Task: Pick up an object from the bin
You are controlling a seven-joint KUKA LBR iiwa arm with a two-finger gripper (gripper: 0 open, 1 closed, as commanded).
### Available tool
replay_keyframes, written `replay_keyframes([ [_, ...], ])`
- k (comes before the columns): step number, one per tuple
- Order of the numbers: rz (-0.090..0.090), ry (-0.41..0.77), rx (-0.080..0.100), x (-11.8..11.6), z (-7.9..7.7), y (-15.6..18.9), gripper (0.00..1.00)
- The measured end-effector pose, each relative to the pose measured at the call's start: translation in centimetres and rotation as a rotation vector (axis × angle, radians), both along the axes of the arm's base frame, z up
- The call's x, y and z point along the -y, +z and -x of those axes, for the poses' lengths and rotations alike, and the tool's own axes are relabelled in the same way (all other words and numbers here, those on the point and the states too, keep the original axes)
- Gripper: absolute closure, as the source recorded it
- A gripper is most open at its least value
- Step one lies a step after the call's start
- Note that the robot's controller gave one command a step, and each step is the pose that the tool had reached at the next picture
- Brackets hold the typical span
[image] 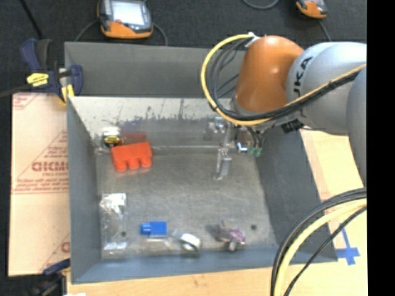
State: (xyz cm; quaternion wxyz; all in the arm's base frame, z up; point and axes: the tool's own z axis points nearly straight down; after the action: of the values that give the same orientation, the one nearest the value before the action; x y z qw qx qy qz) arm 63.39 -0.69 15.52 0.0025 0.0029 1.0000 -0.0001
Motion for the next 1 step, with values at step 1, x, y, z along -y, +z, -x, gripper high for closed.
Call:
replay_keyframes([
  [1, 0.000, 0.048, -0.007, -1.75, 8.84, -0.02, 0.00],
])
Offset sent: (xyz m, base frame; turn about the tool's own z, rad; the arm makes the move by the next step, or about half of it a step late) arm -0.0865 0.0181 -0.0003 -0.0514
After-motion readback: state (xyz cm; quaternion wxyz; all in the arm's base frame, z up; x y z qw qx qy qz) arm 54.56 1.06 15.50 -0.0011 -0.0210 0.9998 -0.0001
